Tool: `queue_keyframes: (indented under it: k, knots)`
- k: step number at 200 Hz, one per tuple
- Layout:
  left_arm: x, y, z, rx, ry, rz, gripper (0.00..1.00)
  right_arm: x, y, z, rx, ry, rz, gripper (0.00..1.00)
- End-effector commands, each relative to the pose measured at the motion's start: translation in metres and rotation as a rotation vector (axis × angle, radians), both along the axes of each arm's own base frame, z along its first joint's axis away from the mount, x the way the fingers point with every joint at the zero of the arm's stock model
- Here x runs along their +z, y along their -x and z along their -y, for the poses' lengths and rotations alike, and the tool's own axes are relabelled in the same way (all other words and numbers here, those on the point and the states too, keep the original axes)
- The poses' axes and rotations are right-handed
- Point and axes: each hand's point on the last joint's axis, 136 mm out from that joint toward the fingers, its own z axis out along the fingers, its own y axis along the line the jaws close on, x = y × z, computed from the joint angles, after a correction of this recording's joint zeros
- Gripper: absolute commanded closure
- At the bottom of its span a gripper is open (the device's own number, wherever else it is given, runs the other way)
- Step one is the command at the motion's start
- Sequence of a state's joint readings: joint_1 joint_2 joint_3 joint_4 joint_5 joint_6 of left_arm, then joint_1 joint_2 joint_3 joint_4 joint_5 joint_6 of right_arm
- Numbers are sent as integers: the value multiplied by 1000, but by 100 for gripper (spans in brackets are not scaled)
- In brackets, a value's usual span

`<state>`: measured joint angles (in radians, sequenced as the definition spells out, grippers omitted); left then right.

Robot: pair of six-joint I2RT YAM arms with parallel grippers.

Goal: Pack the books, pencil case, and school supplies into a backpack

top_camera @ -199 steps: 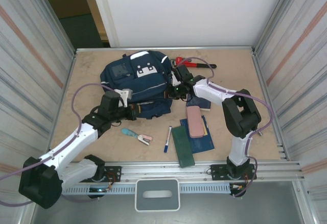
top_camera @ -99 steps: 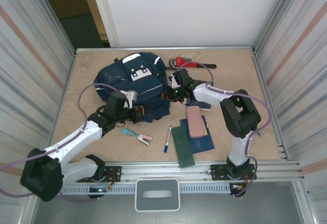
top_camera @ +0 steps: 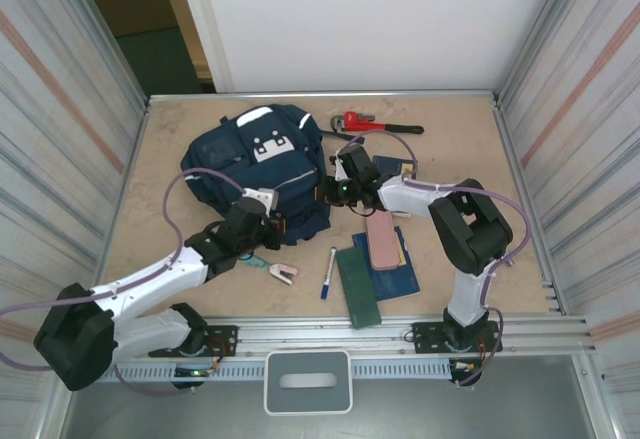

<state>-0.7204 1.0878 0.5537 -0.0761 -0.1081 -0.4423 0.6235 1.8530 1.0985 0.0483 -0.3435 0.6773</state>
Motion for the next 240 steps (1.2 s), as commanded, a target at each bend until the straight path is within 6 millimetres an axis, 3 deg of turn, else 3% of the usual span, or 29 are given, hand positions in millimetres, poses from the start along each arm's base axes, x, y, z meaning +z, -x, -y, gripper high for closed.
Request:
queue_keyframes:
  k: [1,33,93,147,192,240]
  knots:
    - [53,-21,11,14,177,155,100,66,13,-42,92,-169,158,100]
    - [74,-23,18,53,579,76,100,66,17,-40,66,-85,256,100]
    - [103,-11,15,3,720,97,100,62,14,-28,26,4,315,100]
    - [65,10,-5,-30,423,-108,100,53,1,-3,35,57,282,100]
    - [63,18,-14,-72,570,-244,100,48,0,13,89,171,337,100]
    - [46,23,-26,-41,465,-273,100,48,-11,32,61,229,361,100]
